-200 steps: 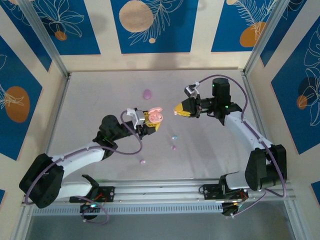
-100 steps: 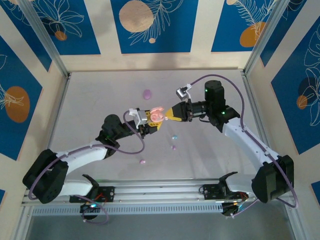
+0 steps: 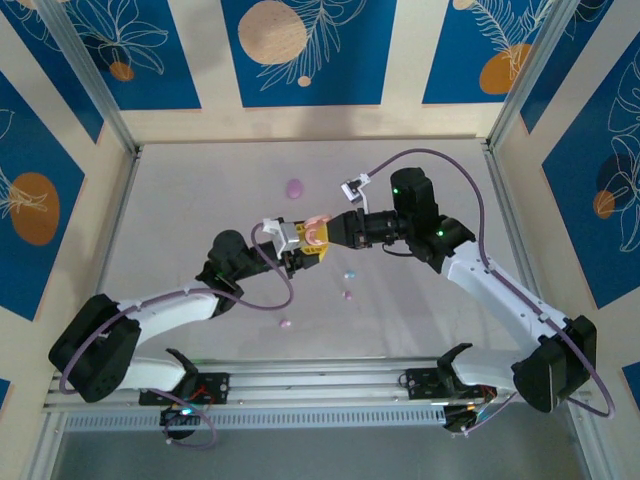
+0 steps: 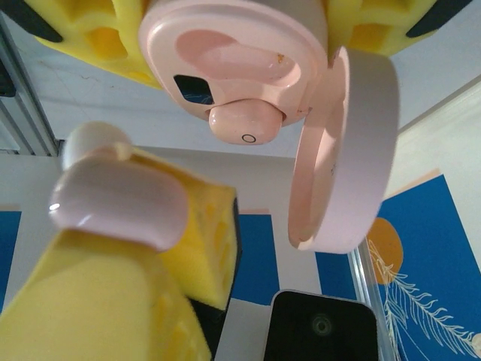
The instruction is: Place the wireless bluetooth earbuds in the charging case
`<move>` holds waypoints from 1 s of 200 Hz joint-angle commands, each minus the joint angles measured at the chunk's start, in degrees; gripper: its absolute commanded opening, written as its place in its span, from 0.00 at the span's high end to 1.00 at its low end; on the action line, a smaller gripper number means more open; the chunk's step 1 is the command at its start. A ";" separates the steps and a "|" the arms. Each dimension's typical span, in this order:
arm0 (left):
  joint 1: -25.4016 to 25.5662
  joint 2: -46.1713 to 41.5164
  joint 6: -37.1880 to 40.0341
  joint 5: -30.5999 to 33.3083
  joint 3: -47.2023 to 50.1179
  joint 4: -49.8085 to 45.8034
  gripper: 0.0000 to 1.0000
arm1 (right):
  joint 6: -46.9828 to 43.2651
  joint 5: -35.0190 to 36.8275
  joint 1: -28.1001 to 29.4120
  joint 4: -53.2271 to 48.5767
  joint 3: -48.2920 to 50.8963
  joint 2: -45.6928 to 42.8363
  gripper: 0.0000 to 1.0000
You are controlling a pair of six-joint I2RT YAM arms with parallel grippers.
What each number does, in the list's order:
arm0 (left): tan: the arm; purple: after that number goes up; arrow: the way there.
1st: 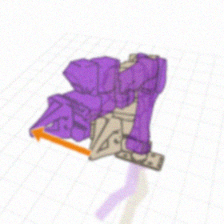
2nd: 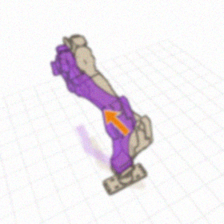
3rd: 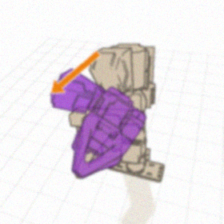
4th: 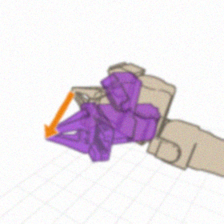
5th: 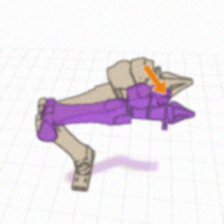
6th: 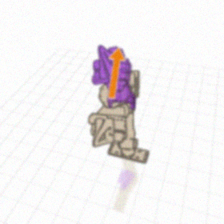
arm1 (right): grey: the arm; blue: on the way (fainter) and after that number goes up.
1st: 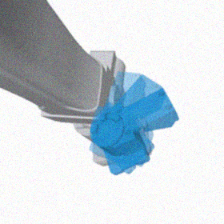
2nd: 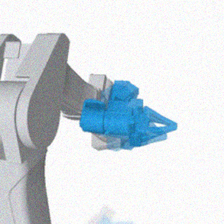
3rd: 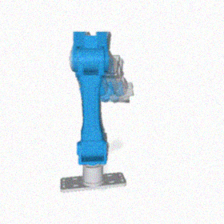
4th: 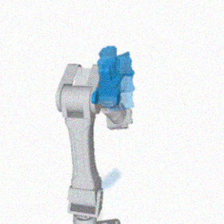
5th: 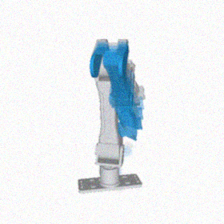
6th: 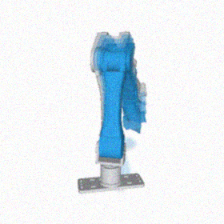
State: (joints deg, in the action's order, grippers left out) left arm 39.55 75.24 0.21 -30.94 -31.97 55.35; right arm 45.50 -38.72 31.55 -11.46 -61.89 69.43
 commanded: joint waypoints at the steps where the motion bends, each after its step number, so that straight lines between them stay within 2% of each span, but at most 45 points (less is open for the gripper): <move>1: 0.85 0.34 0.86 0.41 -2.20 3.22 0.76 | -2.85 6.15 1.41 -3.07 -2.42 -0.18 0.81; 37: 1.23 0.38 0.76 0.65 -2.57 3.18 0.76 | -3.95 11.46 2.27 -6.37 -3.62 0.32 0.80; 86: 1.64 0.67 0.58 0.88 -2.75 3.34 0.76 | -4.80 14.70 3.88 -8.26 -4.64 1.23 0.80; 200: 2.28 1.16 -1.50 0.87 -2.74 5.36 0.76 | -7.18 27.51 7.71 -7.49 -4.72 1.30 0.80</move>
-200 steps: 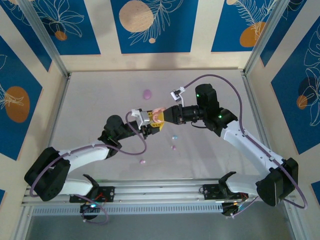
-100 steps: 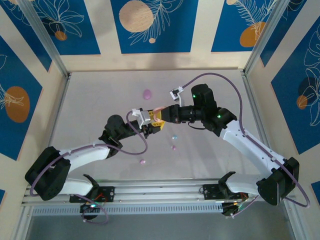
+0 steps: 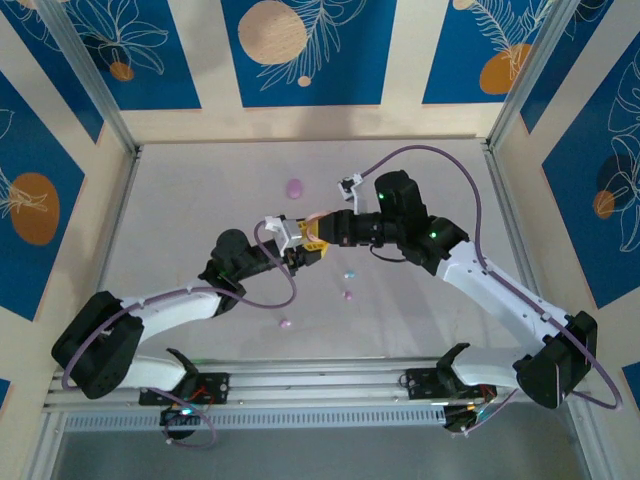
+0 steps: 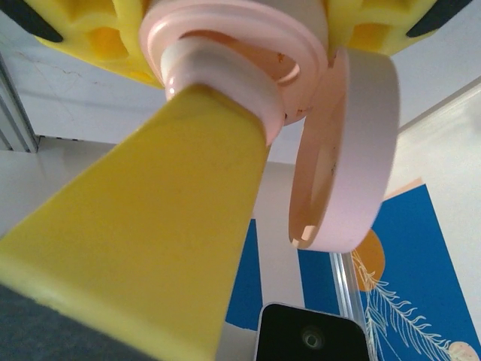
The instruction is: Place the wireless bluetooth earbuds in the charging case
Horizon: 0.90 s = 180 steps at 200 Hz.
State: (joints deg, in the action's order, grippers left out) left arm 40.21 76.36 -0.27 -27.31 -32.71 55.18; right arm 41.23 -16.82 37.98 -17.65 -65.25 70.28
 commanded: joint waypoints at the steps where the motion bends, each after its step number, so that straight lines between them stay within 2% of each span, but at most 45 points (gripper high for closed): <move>1: 1.59 0.03 -0.99 -2.79 -2.00 5.59 0.76 | -2.96 5.72 1.34 -1.37 -1.41 0.42 0.80; 72: 1.72 0.40 -1.87 -2.67 -1.91 6.86 0.76 | -6.81 13.81 4.68 -4.30 -3.37 0.45 0.80; 180: 1.72 0.08 -2.10 -2.00 -1.75 7.07 0.76 | -10.12 17.61 6.30 -11.02 -6.81 0.84 0.75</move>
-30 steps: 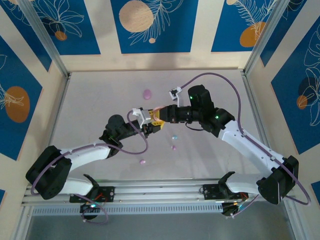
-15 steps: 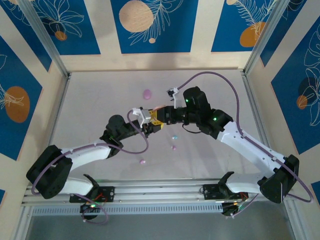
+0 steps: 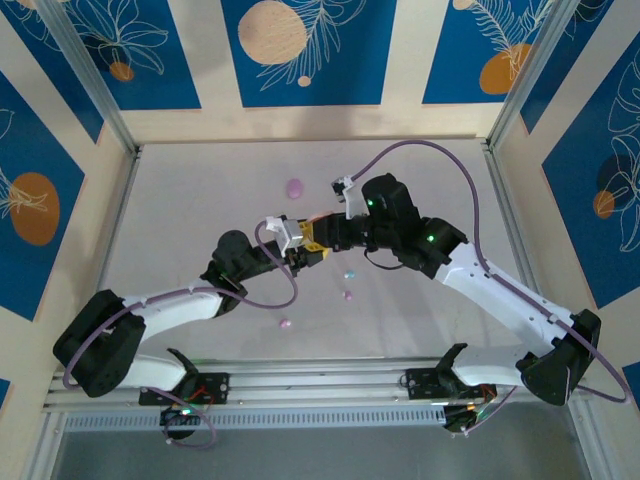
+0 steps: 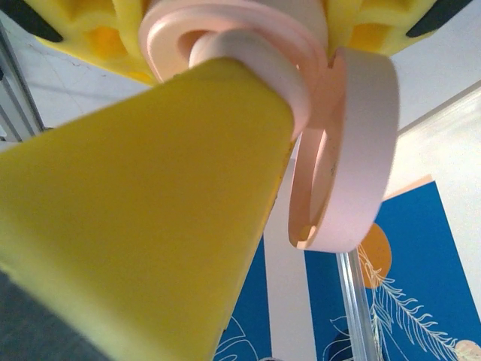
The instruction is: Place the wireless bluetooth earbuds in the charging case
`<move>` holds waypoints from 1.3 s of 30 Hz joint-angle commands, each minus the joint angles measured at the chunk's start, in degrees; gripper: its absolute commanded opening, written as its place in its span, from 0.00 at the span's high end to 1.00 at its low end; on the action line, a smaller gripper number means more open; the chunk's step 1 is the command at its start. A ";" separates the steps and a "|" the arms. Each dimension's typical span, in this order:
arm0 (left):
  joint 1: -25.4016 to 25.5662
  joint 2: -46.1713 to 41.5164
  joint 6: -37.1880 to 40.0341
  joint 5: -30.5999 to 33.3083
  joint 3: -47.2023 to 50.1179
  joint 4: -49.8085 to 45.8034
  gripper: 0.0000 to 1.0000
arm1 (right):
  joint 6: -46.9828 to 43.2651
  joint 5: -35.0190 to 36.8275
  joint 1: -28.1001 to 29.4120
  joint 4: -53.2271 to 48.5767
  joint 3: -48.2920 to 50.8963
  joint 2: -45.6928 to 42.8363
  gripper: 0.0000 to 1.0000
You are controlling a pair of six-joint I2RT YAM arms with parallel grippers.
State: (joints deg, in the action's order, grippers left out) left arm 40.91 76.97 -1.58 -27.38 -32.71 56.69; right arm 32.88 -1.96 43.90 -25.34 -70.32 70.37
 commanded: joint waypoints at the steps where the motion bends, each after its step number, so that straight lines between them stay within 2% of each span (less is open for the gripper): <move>1: 0.97 -0.56 -0.79 -1.91 -1.75 5.59 0.76 | -1.77 2.75 0.39 -3.32 -1.74 0.79 0.75; 19: 1.00 -0.77 -0.94 -1.71 -1.79 5.53 0.76 | -1.59 2.23 0.57 -5.15 -3.74 0.93 0.70; 30: 1.02 -0.03 -1.38 -1.70 -1.30 5.91 0.77 | -1.33 1.78 0.49 -4.72 -4.66 -1.06 0.58; 39: 0.99 0.38 -1.40 -1.45 -0.93 6.16 0.77 | -1.95 0.73 0.40 -1.58 -2.76 -3.89 0.57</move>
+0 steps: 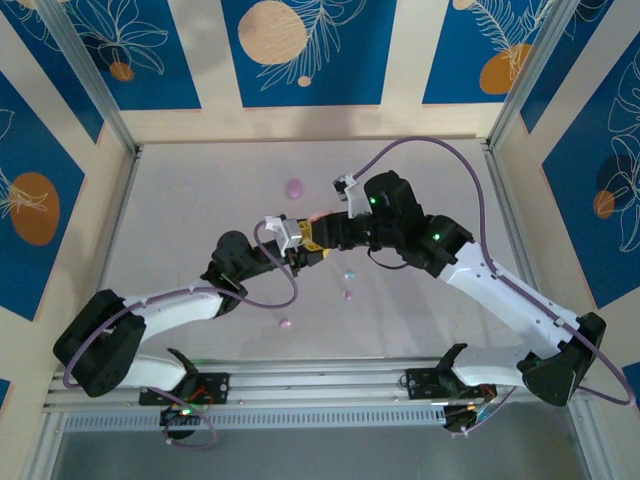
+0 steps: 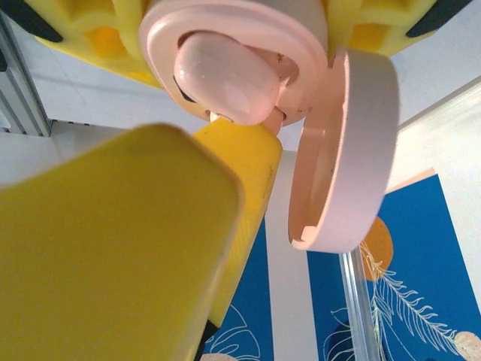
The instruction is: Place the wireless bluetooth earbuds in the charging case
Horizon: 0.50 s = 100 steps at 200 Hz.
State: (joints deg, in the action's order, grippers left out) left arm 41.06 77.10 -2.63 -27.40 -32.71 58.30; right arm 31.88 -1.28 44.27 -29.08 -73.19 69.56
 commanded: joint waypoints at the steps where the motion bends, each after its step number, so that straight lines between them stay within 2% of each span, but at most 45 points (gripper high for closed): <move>1: 0.87 0.33 -0.27 -1.41 -0.88 4.63 0.76 | -1.03 0.00 0.03 3.33 1.01 -4.20 0.56; 41: 0.84 0.70 -0.44 -1.62 -0.88 4.93 0.77 | -2.32 0.43 -0.06 6.96 4.29 -8.59 0.54; 68: 0.84 0.85 -0.61 -3.08 -1.11 4.68 0.77 | -2.89 3.89 -0.52 7.20 4.44 -9.83 0.54; 82: 0.85 1.03 -1.09 -4.38 -1.37 4.46 0.77 | -1.73 5.58 -2.35 6.46 3.63 -9.59 0.54; 100: 0.87 1.29 -1.82 -5.89 -1.57 4.48 0.77 | -0.97 3.78 -5.28 5.17 1.29 -8.03 0.54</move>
State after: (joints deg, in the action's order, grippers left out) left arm 41.17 77.73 -2.98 -29.52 -32.71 60.49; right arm 30.44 1.13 42.35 -23.42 -69.63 60.53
